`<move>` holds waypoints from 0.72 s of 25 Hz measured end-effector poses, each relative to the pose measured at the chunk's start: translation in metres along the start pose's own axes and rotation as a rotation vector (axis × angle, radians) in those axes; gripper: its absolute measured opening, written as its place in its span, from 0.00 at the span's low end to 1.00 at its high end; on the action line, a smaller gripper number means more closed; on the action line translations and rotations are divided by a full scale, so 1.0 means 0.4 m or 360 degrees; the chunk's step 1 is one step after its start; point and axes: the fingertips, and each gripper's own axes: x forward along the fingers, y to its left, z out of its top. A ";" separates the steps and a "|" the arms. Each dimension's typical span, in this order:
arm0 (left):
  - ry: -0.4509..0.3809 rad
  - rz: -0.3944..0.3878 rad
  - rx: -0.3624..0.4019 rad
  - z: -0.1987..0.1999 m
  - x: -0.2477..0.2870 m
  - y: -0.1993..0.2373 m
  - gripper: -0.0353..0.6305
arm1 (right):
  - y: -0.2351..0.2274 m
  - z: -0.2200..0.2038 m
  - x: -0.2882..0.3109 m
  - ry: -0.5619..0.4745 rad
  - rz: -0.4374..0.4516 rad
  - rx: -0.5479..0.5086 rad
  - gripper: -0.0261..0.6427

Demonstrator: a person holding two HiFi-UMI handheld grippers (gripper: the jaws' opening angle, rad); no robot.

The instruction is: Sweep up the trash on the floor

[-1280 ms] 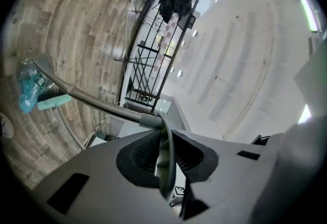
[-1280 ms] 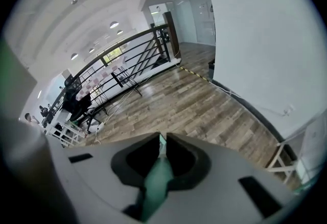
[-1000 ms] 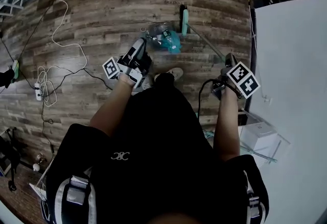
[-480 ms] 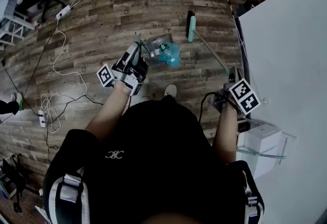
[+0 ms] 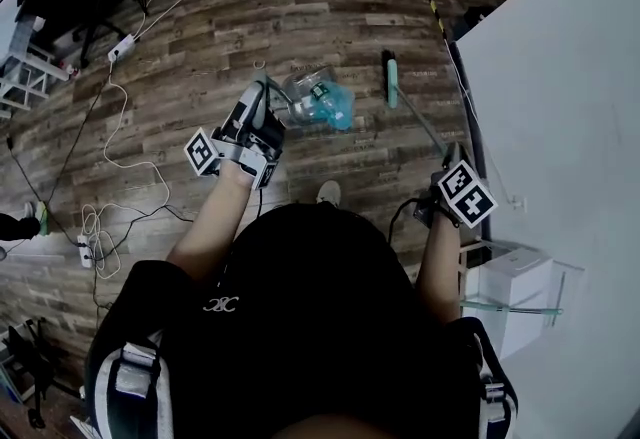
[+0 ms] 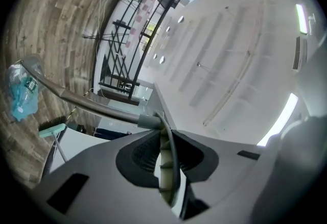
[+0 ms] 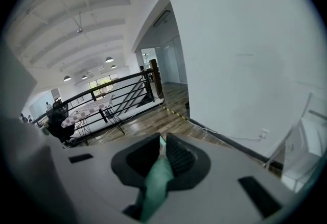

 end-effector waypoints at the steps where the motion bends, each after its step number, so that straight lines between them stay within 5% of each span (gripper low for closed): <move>1: 0.0002 0.0006 0.0004 -0.005 0.006 0.003 0.15 | -0.010 -0.002 0.006 0.0008 -0.0005 0.0020 0.11; 18: 0.0042 0.0190 0.0031 -0.066 0.017 0.056 0.15 | -0.065 -0.054 0.043 0.0140 0.0029 0.0126 0.11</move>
